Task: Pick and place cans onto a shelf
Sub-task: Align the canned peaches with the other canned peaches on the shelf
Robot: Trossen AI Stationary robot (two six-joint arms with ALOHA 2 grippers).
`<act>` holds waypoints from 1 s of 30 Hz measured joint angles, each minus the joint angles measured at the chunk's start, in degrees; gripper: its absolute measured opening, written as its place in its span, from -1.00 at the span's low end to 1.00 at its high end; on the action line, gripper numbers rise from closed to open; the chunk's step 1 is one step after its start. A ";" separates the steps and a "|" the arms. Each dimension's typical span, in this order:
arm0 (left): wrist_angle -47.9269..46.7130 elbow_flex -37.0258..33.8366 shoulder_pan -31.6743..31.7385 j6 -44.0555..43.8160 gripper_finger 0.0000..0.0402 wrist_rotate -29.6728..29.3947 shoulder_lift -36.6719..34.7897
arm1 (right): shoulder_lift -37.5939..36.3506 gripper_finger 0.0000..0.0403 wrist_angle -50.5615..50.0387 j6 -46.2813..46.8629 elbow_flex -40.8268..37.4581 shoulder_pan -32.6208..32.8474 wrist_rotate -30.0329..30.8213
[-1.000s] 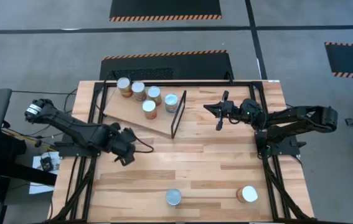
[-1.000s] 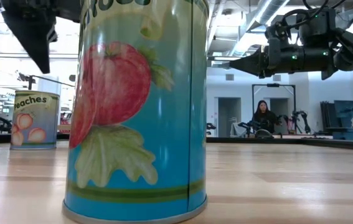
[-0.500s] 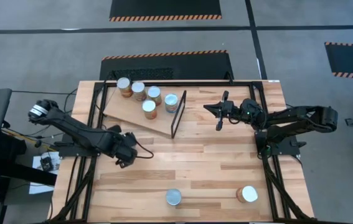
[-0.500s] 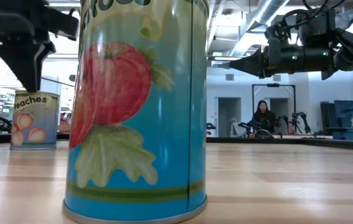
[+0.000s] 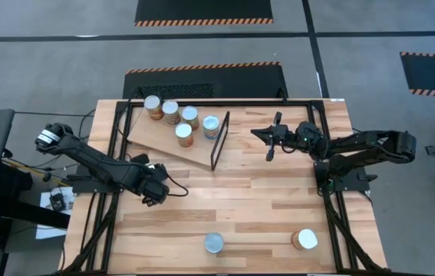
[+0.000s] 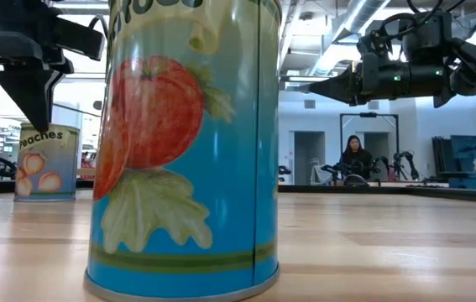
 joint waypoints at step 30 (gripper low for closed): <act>19.34 5.82 8.85 25.16 -1.00 8.80 -0.52 | 0.00 -0.94 -1.23 -0.02 0.00 0.00 0.02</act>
